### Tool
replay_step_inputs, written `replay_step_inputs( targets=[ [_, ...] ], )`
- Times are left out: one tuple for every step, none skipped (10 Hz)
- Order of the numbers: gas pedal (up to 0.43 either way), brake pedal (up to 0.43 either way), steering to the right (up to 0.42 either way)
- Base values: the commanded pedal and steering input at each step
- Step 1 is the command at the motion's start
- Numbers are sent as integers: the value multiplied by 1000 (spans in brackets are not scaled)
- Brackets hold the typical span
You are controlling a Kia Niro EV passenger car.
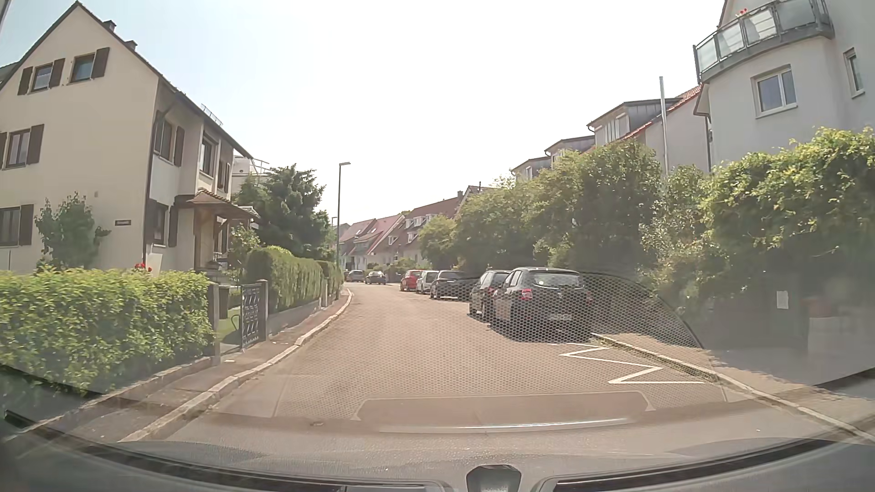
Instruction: Follow the waypoints while adhering to traffic rules and regulations
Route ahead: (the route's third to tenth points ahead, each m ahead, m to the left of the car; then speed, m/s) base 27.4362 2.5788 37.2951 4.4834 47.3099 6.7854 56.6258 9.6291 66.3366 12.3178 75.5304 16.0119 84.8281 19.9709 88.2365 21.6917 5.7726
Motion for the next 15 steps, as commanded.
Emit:
replay_step_inputs(
  targets=[
    [67, 0, -44],
    [67, 0, -48],
    [67, 0, -45],
    [67, 0, -44],
    [67, 0, -46],
    [67, 0, -48],
    [67, 0, -43],
    [67, 0, -35],
    [67, 0, -31],
    [67, 0, -30],
    [67, 0, -31],
    [67, 0, -23],
    [67, 0, -15],
    [67, 0, -14],
    [67, 0, -15]
  ],
)
